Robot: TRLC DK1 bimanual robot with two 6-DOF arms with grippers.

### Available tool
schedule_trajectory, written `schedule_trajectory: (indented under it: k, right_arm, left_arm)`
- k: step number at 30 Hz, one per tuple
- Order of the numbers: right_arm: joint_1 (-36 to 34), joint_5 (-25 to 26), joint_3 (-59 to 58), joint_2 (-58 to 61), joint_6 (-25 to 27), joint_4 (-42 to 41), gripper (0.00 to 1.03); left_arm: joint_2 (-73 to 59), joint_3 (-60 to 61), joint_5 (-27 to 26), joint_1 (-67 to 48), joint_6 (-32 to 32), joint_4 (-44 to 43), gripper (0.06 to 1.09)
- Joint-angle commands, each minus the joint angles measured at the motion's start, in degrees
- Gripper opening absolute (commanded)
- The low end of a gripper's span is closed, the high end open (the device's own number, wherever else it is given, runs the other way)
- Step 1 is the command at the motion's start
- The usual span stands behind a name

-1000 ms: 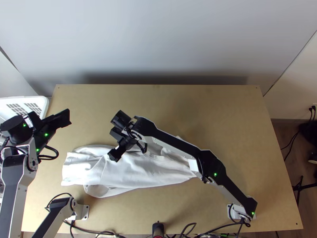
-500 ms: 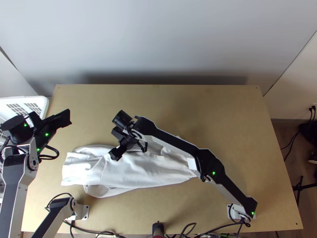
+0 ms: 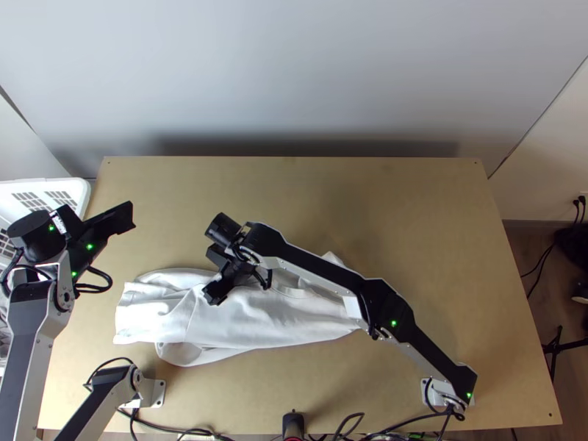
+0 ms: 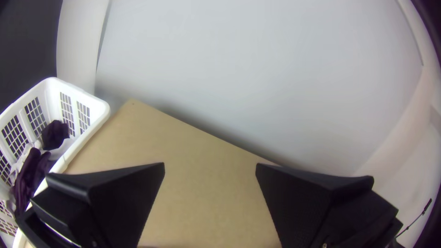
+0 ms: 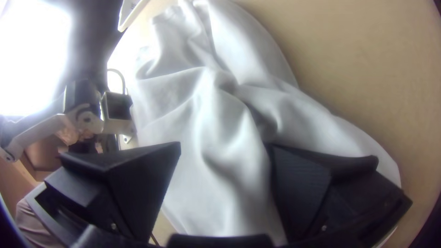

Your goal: Fold the t-shirt

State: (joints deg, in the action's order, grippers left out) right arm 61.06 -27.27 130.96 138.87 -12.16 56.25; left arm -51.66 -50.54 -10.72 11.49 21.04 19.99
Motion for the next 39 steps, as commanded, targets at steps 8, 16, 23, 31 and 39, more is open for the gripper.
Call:
schedule_trajectory:
  k: [8,16,23,31,39]
  right_arm:
    - [0.1,0.0,-0.2,-2.2,0.6,-1.0,0.12]
    - [-4.2,3.3,0.4,-9.5,2.9,-5.4,0.04]
    - [-12.0,7.1,-1.0,-16.4,2.4,-7.9,0.03]
    - [-17.7,8.8,-8.4,-24.3,2.2,-8.3,0.03]
    - [-23.2,10.5,-21.6,-33.3,1.4,-15.4,0.03]
  left_arm:
    - [-0.3,0.1,0.0,-0.3,0.5,-0.5,1.02]
    - [-0.1,0.4,0.0,-0.3,0.4,-0.6,1.02]
    - [0.0,0.4,0.0,-0.3,0.4,-0.5,1.02]
    - [0.0,0.7,-0.3,-0.9,1.0,-0.9,1.03]
    - [-0.4,1.2,-0.3,-1.2,1.2,-1.7,1.03]
